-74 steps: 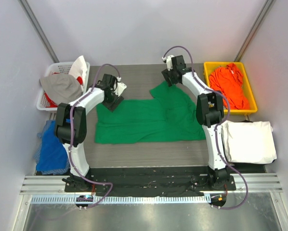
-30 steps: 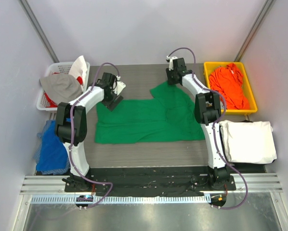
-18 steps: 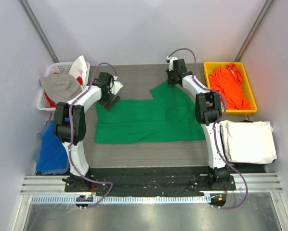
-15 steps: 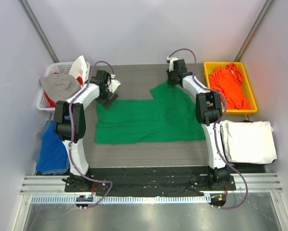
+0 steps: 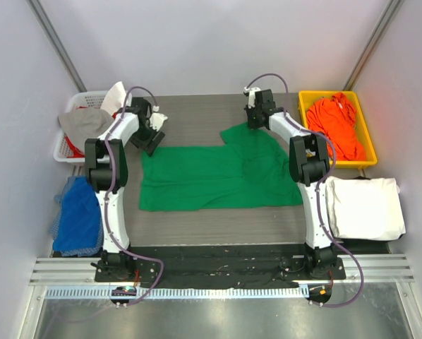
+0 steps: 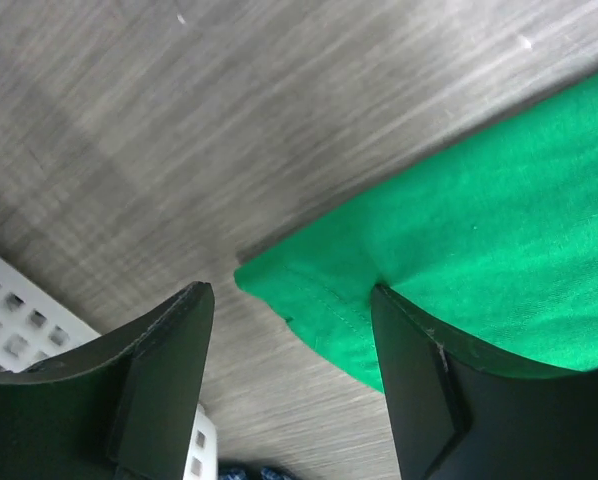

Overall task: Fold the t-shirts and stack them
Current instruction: Fold the tshirt

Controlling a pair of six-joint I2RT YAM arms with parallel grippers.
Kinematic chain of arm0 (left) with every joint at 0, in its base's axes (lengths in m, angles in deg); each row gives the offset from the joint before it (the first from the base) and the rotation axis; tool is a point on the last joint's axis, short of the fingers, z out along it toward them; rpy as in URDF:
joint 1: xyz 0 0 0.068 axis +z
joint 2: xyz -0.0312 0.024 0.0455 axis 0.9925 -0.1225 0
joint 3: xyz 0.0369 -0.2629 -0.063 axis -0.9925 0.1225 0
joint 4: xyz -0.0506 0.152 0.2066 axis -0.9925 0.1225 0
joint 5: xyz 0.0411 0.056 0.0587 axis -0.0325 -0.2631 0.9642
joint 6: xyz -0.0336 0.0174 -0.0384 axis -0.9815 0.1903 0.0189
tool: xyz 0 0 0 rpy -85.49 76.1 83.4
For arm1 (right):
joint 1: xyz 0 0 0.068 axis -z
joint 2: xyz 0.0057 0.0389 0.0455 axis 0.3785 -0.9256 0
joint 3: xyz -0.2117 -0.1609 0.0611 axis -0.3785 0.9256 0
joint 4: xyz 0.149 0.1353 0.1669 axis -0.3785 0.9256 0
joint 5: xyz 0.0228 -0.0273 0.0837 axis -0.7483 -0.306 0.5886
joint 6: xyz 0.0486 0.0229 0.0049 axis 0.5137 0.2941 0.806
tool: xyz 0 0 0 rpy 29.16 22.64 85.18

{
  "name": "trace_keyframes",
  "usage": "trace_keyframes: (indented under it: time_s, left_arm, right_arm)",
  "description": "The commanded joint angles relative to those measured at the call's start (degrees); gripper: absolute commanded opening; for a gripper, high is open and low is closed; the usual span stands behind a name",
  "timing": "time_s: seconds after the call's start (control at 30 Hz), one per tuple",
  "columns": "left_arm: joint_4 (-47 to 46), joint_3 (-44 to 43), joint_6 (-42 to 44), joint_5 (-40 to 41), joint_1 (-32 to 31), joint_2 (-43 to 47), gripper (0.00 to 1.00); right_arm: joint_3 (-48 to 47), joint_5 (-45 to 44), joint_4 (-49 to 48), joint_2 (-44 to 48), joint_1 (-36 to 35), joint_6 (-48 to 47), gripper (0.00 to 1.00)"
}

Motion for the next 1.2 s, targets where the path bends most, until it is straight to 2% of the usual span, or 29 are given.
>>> trace_keyframes:
  time_s: [0.0,0.13,0.27,0.43,0.47,0.5,0.57,0.6,0.67,0.7,0.83,1.17]
  left_arm:
    - [7.3,-7.9,0.8,-5.9,2.2,-3.3,0.68]
    - [11.1,-13.5,1.1,-7.2,3.0,-7.3,0.65]
    - [12.4,-15.4,1.8,-8.3,3.0,-8.7,0.63]
    - [15.8,-18.3,3.0,-10.3,3.0,-10.6,0.55]
    - [17.4,-19.1,3.5,-11.1,3.0,-11.7,0.52]
    - [18.2,-19.9,3.5,-11.4,3.0,-12.3,0.44]
    - [20.3,-22.2,3.6,-12.3,3.0,-13.4,0.35]
    - [20.6,-22.9,3.7,-12.5,3.0,-14.0,0.26]
    - [20.4,-22.7,3.7,-12.6,3.0,-14.1,0.19]
    - [20.4,-22.3,3.7,-12.6,3.0,-14.1,0.13]
    - [19.6,-21.2,3.0,-12.3,3.0,-13.0,0.02]
    - [16.4,-16.3,-0.7,-10.2,2.2,-4.3,0.00]
  right_arm:
    - [2.2,0.5,0.2,5.8,0.1,-1.5,0.01]
    - [3.8,0.9,-0.1,7.2,0.2,-1.9,0.01]
    - [5.2,1.4,-0.3,8.1,0.1,-2.3,0.01]
    - [7.0,1.3,-0.5,9.5,0.1,-3.1,0.01]
    - [7.3,1.2,-0.5,9.9,0.2,-3.2,0.01]
    - [7.9,1.2,-0.5,10.2,0.1,-3.6,0.01]
    - [8.4,1.1,-0.5,11.2,0.2,-4.0,0.01]
    - [8.7,0.8,-0.6,11.5,0.1,-4.4,0.01]
    - [9.1,0.7,-0.6,12.4,0.2,-4.8,0.01]
    - [9.4,0.5,-0.7,12.7,0.2,-5.0,0.01]
    - [10.0,0.2,-0.3,13.9,0.2,-5.9,0.01]
    - [12.6,0.4,1.9,19.1,0.0,-7.5,0.01]
